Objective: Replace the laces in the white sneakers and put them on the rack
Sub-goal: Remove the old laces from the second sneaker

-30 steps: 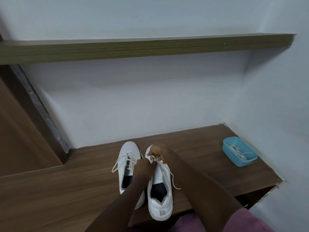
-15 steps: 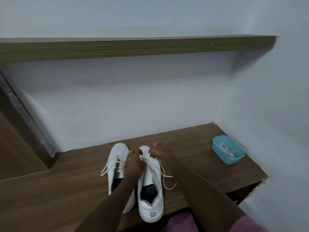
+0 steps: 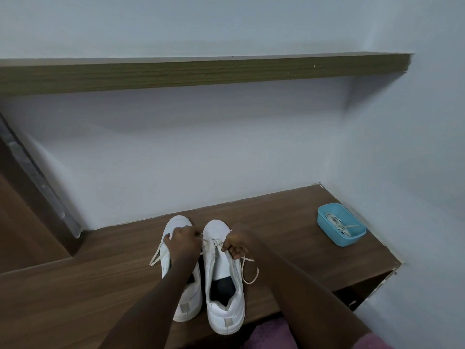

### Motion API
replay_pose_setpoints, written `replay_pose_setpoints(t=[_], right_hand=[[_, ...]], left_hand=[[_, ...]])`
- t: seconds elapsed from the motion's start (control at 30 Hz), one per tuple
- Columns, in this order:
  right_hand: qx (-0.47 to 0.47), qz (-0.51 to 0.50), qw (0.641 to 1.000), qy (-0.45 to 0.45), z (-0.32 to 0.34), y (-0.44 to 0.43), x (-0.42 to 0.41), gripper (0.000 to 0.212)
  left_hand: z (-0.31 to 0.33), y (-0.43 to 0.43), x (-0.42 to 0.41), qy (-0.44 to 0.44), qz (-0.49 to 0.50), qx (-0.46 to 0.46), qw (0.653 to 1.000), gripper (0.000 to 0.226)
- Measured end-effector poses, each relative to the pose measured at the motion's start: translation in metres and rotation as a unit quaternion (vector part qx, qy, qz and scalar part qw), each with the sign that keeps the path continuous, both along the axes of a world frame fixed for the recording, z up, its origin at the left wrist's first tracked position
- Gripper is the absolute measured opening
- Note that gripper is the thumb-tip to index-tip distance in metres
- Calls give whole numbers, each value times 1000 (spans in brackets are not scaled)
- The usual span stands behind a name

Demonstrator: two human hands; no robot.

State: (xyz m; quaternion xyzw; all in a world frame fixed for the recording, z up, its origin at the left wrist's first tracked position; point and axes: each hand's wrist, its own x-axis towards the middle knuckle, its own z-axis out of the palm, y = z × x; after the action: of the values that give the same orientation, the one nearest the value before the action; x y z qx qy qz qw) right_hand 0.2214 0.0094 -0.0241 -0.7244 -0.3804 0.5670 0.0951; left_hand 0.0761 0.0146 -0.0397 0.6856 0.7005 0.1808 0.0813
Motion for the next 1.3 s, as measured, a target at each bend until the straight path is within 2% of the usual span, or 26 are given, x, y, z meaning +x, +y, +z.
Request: replay_pose_setpoints(t=[0.1, 0.17, 0.27, 0.33, 0.43, 0.5, 0.6, 0.67, 0.73, 0.8, 0.87, 0.97, 1.1, 1.3], right_hand=[[13, -9, 1000, 24, -4, -3, 2, 28], [49, -24, 997, 50, -9, -6, 3, 28], [150, -18, 988, 30, -15, -17, 3, 25], [197, -17, 980, 12, -19, -24, 0, 28], [248, -20, 968, -24, -29, -30, -5, 31], [272, -32, 961, -39, -35, -31, -9, 35], [288, -53, 956, -36, -38, -32, -12, 39], [294, -64, 953, -38, -37, -33, -13, 41], [308, -68, 948, -48, -36, -34, -14, 47], [314, -69, 945, -55, -37, -35, -14, 48], [310, -72, 946, -58, -37, -36, -15, 46], [309, -72, 945, -80, -38, -36, -17, 41], [306, -56, 945, -96, -36, -38, -18, 43], [298, -49, 949, -88, -33, -38, -15, 47]], left_hand=[[0, 6, -12, -127, 123, -39, 983, 26], [-4, 11, -17, -139, 109, -53, 983, 25], [-3, 10, -14, -89, -18, 5, 996, 21], [-1, 7, -6, 0, -118, 4, 993, 26], [4, -2, 12, 199, -221, -30, 954, 33], [3, -4, 18, 251, -222, -29, 942, 31], [7, -8, 20, 271, -194, -20, 943, 26], [15, -9, 20, 294, -180, -6, 939, 13], [17, -8, 13, 315, -141, -10, 938, 19], [8, 0, 3, 261, -122, -23, 957, 26], [6, 4, -2, 212, -136, -32, 967, 27], [7, 1, 0, 202, -176, -51, 962, 31], [3, -6, 11, 238, -207, -55, 947, 31], [11, -9, 23, 291, -182, -24, 939, 25]])
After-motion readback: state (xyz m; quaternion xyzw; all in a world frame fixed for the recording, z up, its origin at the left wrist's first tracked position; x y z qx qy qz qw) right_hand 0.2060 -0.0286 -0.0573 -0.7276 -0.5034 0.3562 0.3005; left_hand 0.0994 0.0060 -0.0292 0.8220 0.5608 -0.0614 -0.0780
